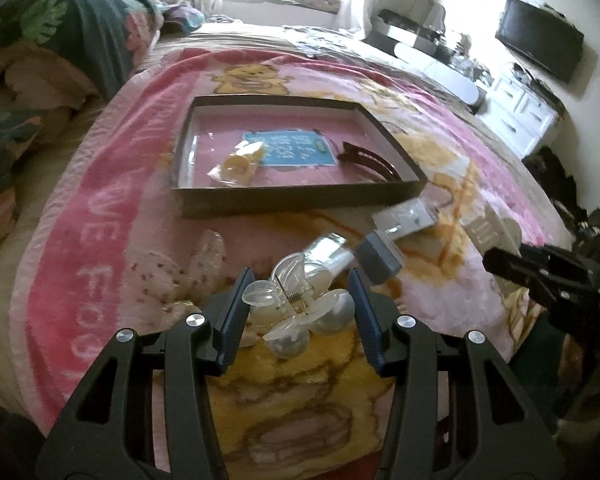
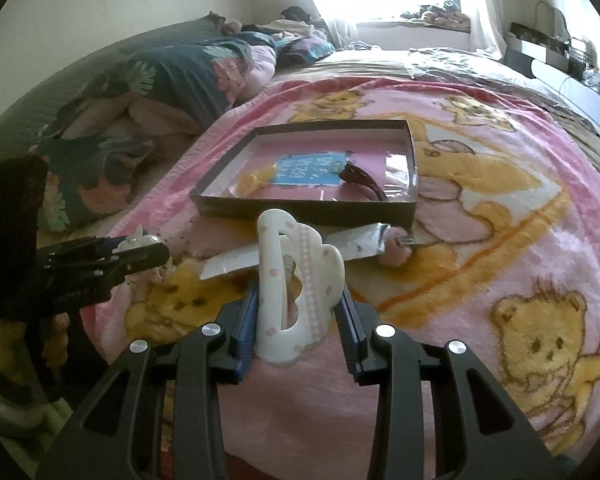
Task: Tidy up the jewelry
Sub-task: 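Carry the pearl clip and white claw clip over the box with both tools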
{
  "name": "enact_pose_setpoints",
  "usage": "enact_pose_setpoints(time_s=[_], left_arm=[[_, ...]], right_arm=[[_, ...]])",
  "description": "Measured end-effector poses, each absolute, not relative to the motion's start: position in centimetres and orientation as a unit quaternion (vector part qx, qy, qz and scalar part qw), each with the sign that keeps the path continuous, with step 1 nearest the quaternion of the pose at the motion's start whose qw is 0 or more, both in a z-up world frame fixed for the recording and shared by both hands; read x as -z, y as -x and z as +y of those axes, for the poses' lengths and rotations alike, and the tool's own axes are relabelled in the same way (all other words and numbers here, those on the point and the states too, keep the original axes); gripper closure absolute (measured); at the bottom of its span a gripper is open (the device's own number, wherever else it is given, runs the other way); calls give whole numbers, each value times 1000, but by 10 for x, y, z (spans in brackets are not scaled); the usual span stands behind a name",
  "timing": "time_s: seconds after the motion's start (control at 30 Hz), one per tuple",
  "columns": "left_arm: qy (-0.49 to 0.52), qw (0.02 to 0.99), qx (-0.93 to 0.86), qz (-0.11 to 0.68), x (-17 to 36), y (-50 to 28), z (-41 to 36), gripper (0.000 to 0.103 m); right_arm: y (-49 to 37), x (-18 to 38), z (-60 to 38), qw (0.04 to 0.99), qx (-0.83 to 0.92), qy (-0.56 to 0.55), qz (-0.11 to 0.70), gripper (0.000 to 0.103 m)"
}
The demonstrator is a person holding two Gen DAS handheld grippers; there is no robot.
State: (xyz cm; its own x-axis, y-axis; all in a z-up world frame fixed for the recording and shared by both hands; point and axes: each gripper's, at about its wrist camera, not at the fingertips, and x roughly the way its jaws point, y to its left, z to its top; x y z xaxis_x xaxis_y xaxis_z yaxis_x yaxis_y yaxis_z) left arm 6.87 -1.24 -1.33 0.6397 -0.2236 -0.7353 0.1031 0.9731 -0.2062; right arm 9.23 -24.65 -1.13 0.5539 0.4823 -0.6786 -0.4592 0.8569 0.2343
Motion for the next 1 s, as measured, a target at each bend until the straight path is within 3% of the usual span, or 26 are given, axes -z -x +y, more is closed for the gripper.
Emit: enact_pose_setpoints(time_s=[1.0], left_arm=[[90, 927, 57, 359, -44, -129, 21, 63]], right_arm=[[-151, -47, -231, 906, -268, -18, 327, 69]])
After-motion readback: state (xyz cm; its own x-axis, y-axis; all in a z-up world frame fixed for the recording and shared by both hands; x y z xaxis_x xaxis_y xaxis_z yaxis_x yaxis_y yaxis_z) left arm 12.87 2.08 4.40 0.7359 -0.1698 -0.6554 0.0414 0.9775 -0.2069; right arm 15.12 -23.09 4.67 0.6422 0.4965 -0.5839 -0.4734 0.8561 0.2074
